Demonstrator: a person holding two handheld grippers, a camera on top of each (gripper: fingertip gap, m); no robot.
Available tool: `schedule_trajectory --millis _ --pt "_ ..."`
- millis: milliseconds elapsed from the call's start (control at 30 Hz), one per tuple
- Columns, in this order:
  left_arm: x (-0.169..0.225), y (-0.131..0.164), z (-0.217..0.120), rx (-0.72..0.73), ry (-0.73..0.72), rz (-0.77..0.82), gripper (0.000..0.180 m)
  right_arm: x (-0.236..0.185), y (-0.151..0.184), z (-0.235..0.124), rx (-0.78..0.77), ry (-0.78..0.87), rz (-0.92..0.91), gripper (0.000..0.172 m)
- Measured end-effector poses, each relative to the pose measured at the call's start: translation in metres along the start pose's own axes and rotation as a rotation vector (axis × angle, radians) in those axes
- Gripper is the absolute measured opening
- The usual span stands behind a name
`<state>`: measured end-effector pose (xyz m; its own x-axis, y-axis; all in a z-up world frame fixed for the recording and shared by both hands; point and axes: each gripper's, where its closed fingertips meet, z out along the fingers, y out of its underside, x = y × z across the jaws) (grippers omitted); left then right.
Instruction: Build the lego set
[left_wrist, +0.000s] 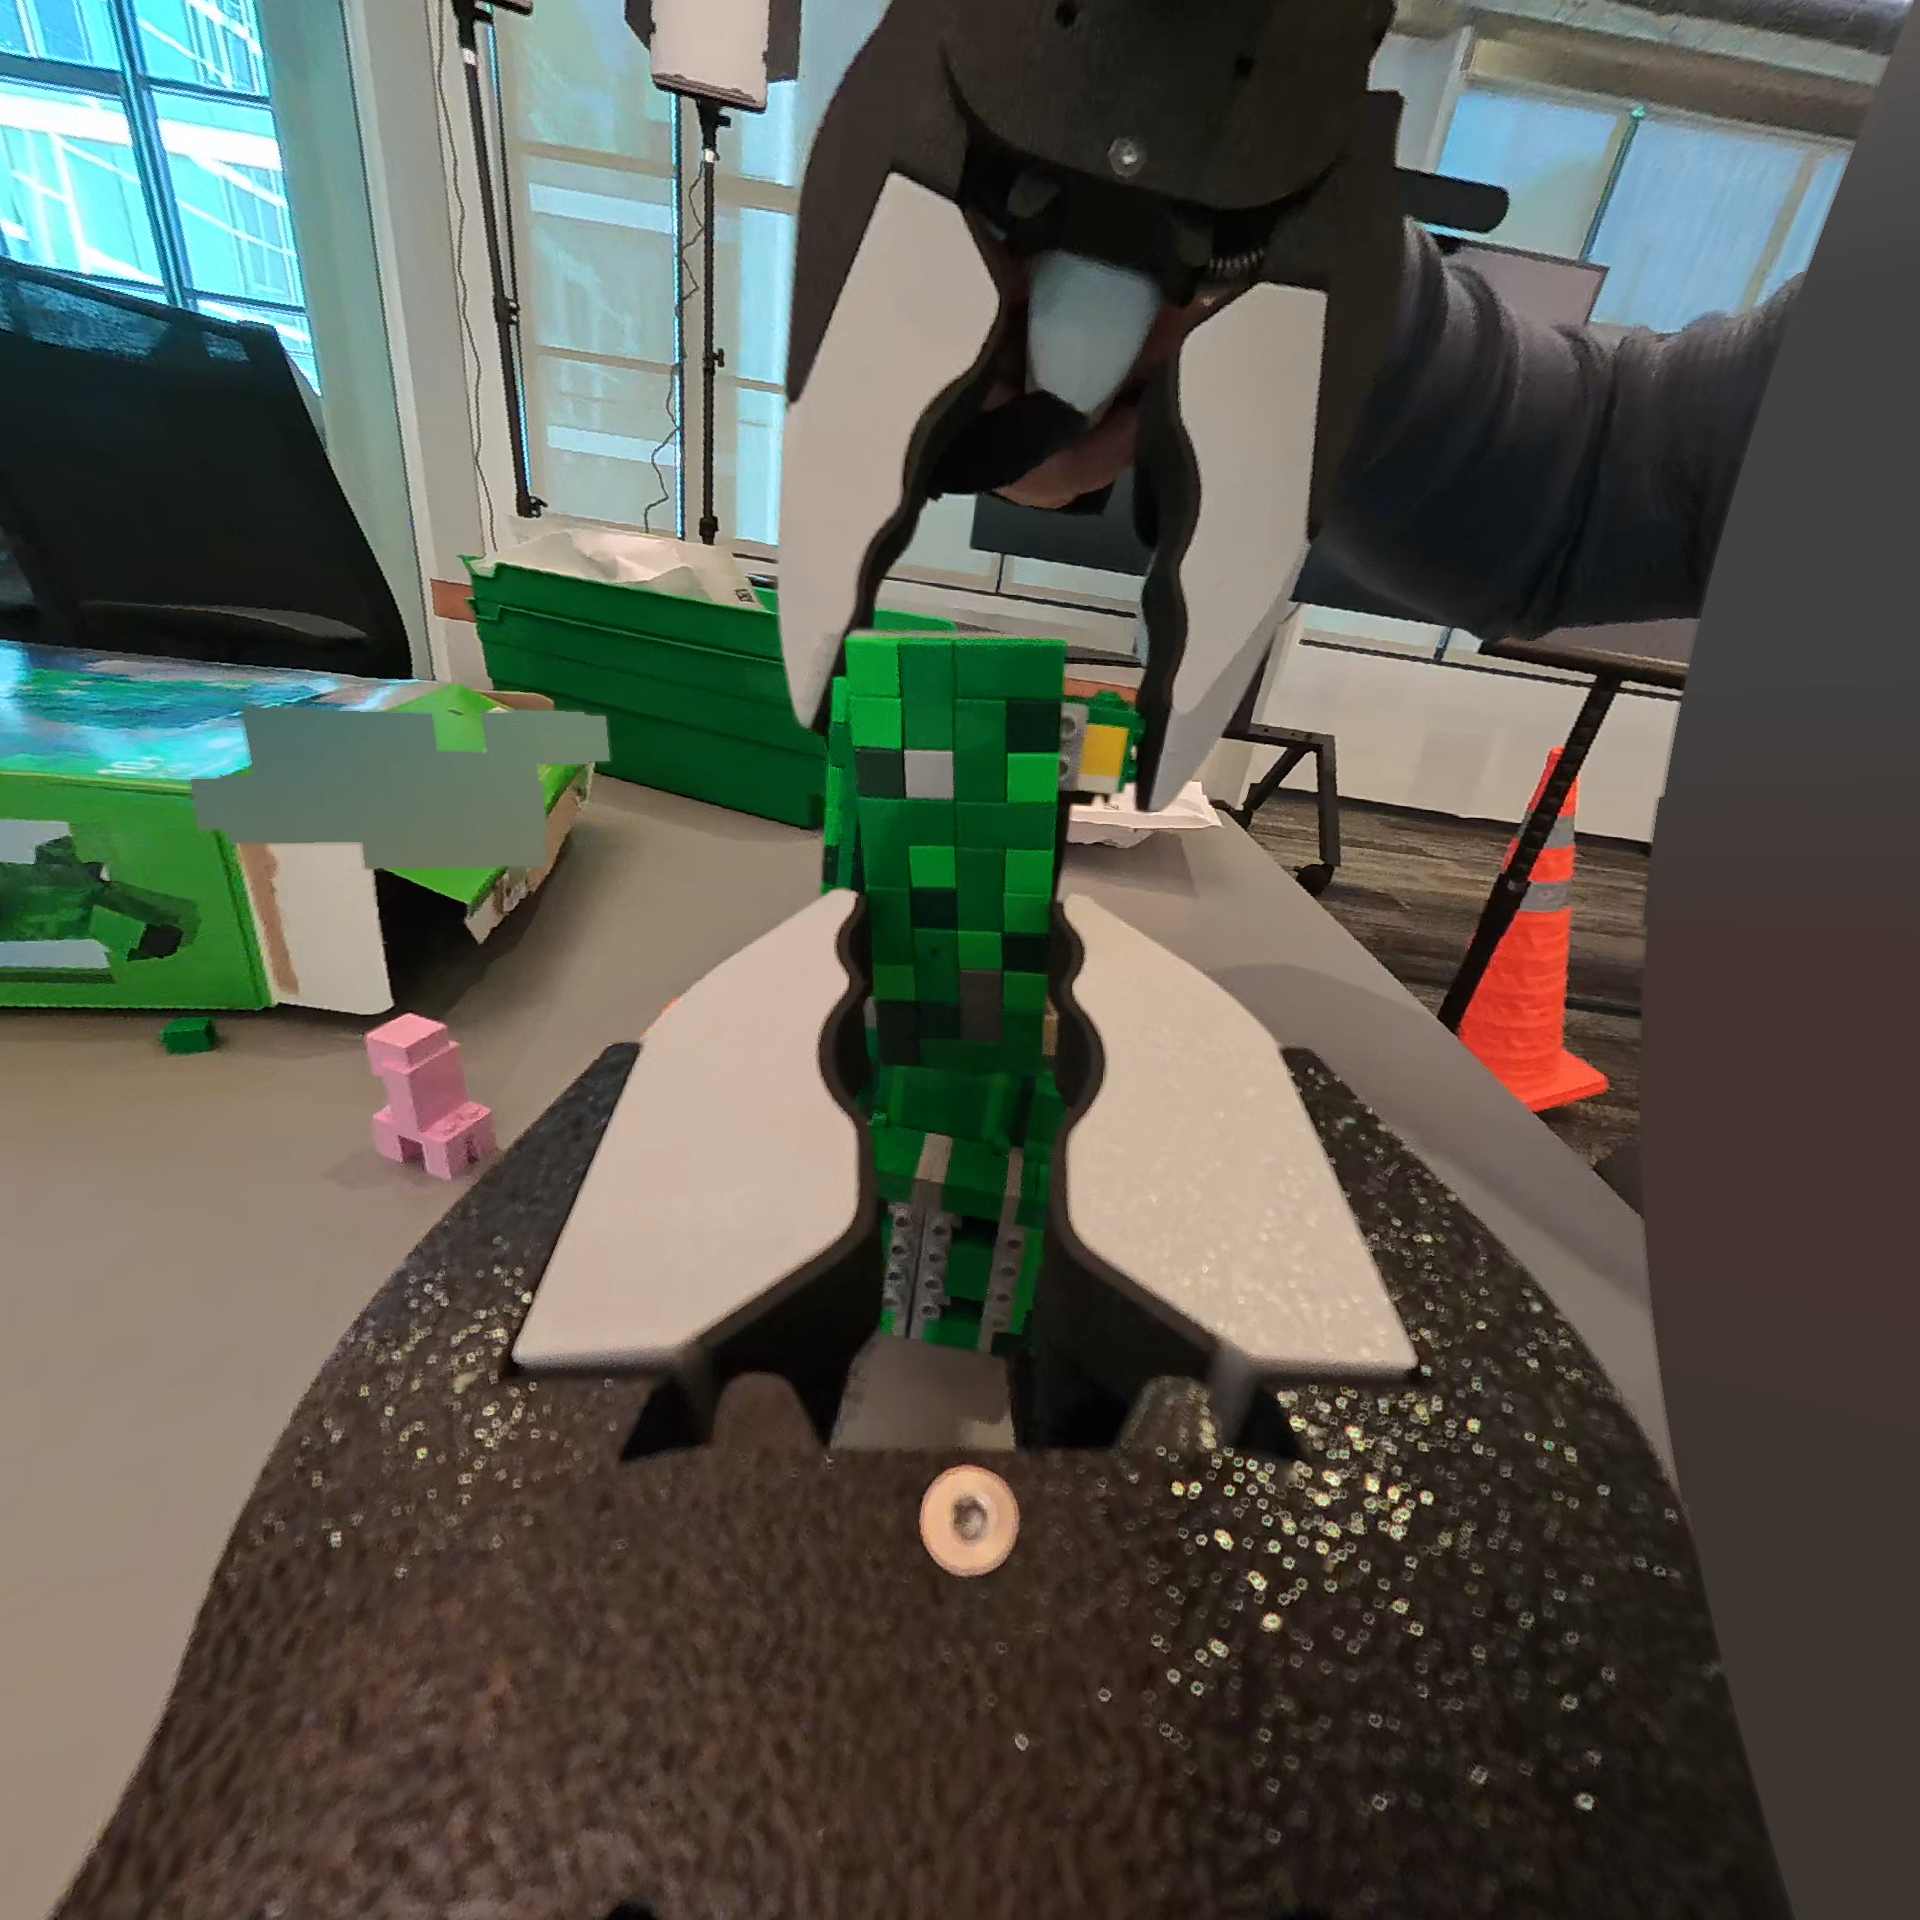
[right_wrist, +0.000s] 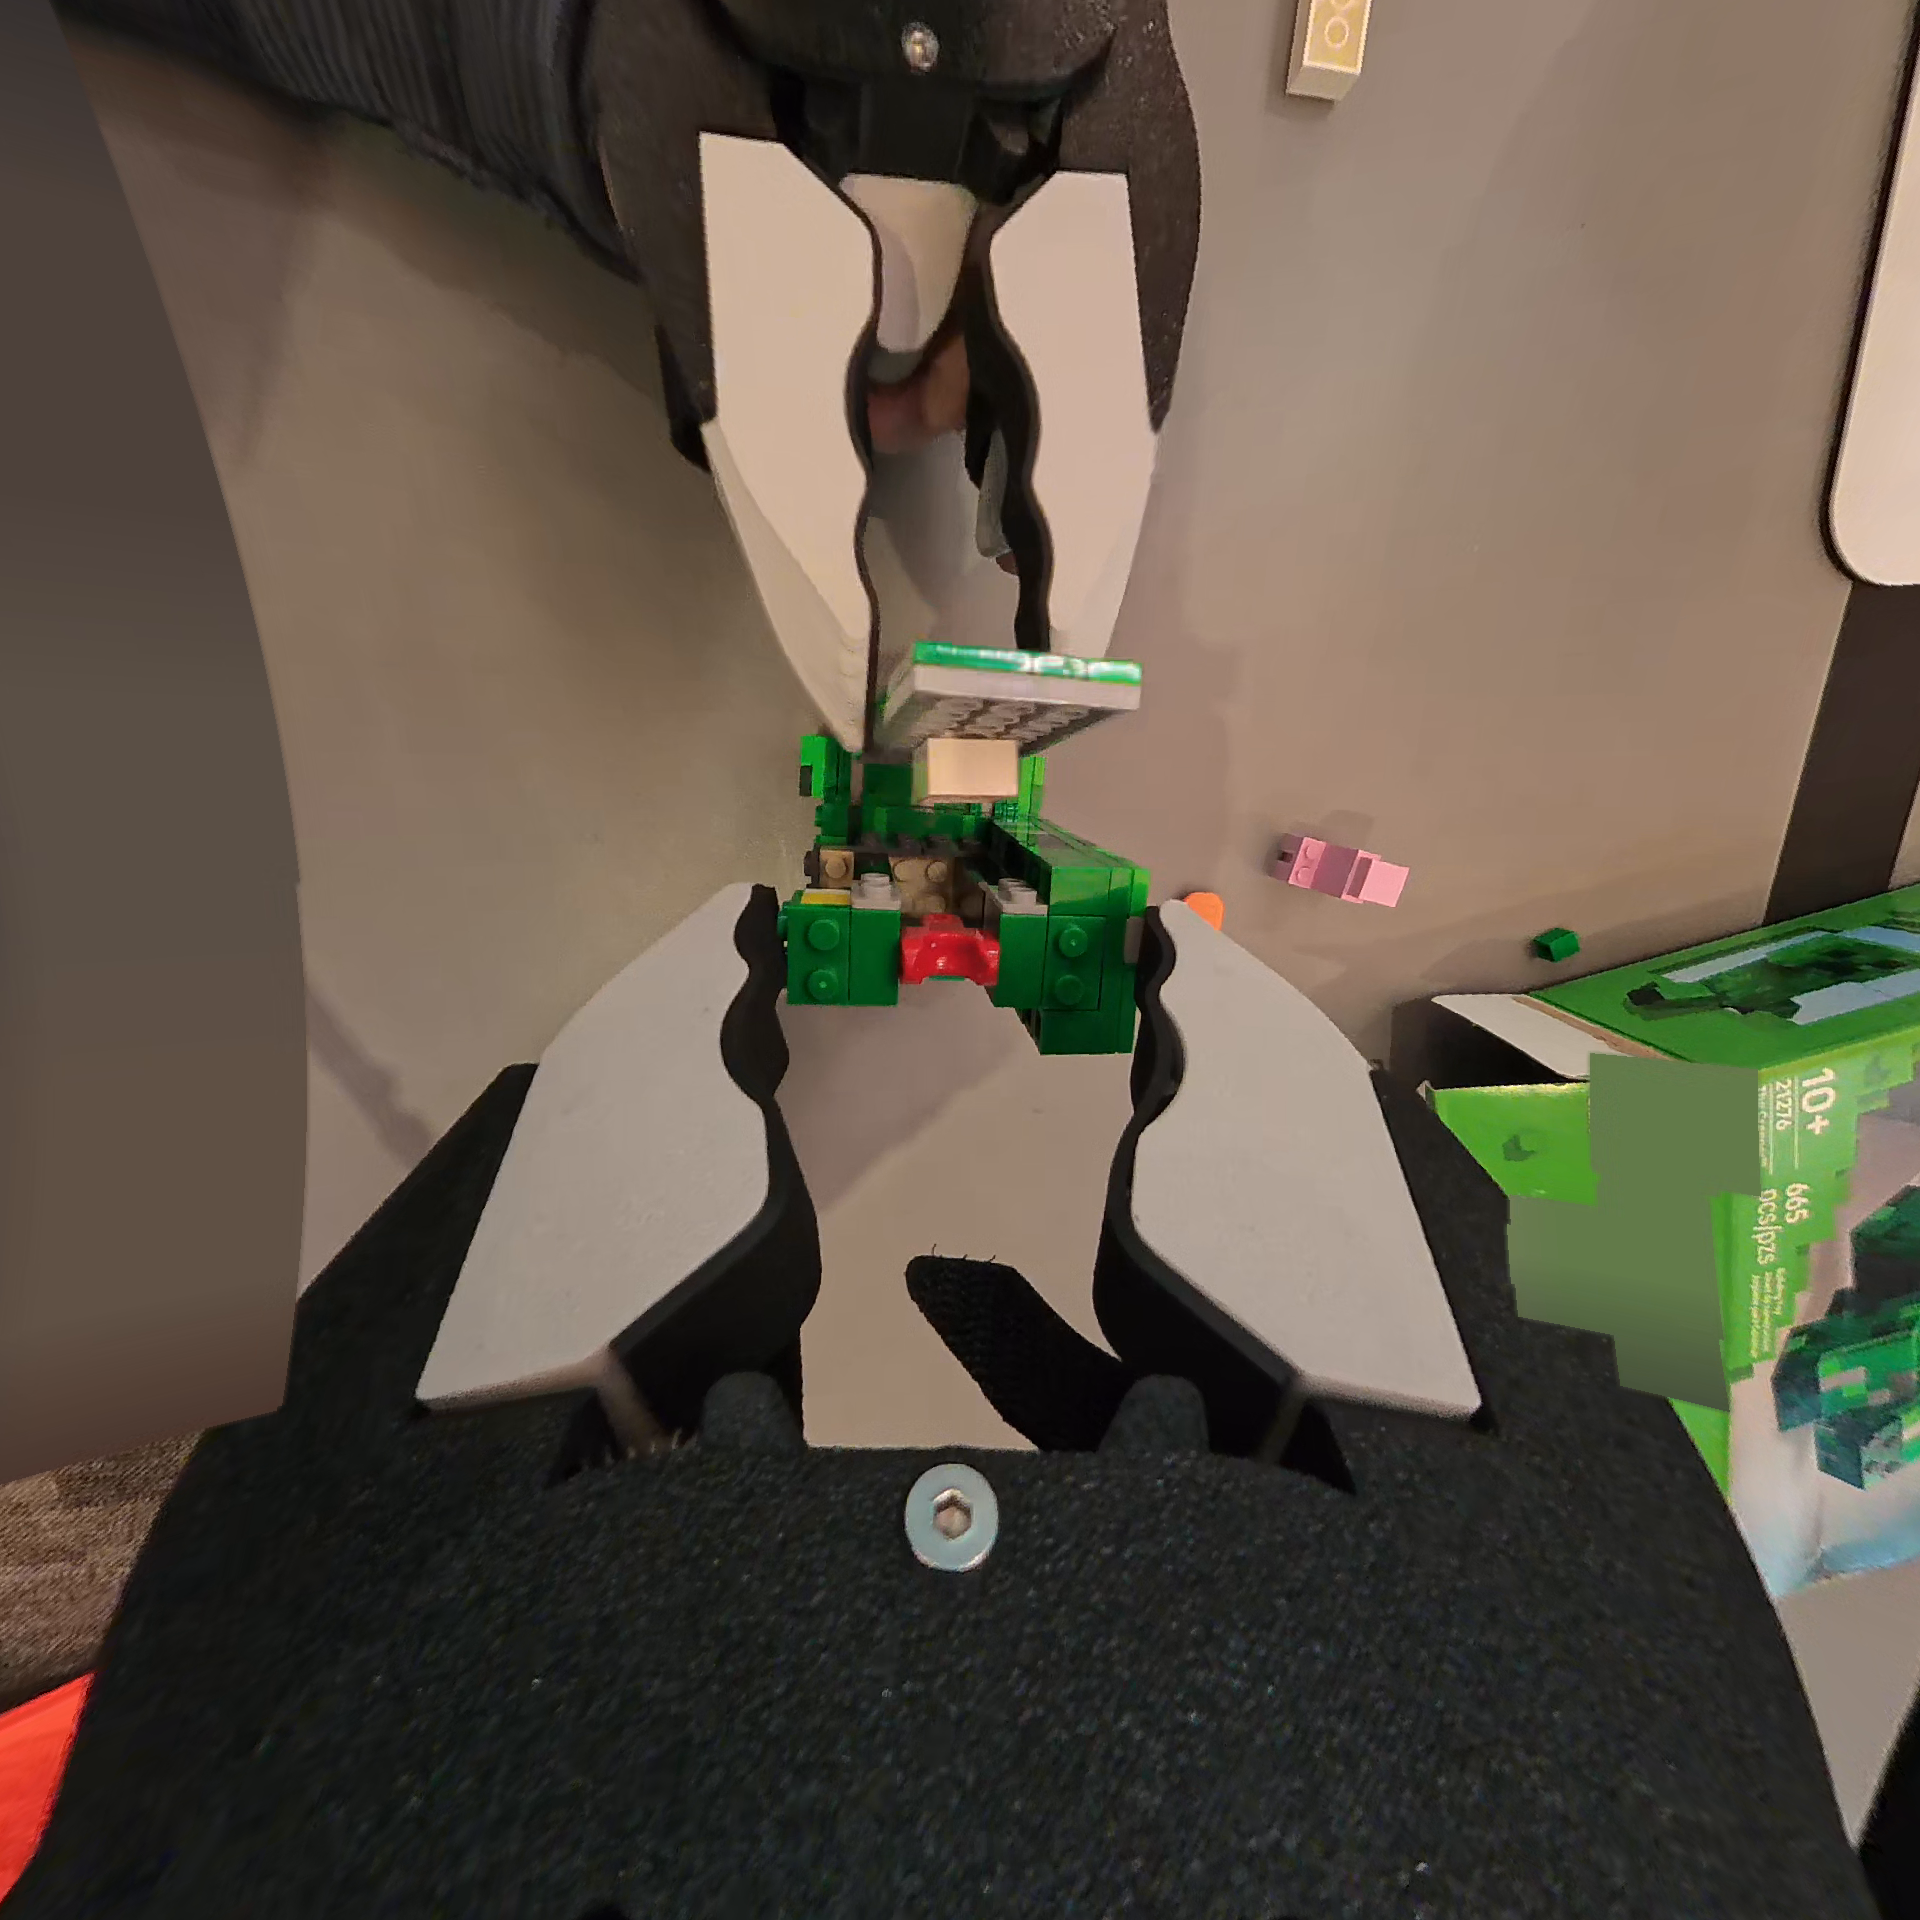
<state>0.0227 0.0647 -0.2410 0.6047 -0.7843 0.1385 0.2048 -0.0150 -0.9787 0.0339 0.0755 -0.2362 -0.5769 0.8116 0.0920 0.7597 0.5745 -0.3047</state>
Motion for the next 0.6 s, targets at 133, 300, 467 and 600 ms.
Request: schedule_trajectory --millis 133,300,467,600 --pt "-0.0015 0.0002 0.0017 0.000 0.001 0.003 0.032 -0.0003 -0.0002 0.0002 0.016 0.006 0.000 0.065" --pt "-0.0023 0.0026 0.0054 -0.018 0.005 0.020 0.032 -0.0008 -0.0009 0.0003 0.035 0.018 -0.002 0.065" --pt "-0.0027 0.0038 0.0075 -0.025 0.012 0.025 0.032 -0.0009 -0.0005 0.0000 0.059 0.033 0.001 0.065" --pt "-0.0024 0.0063 0.0087 -0.042 0.019 0.034 0.032 -0.0010 -0.0012 -0.0001 0.073 0.036 0.002 0.065"
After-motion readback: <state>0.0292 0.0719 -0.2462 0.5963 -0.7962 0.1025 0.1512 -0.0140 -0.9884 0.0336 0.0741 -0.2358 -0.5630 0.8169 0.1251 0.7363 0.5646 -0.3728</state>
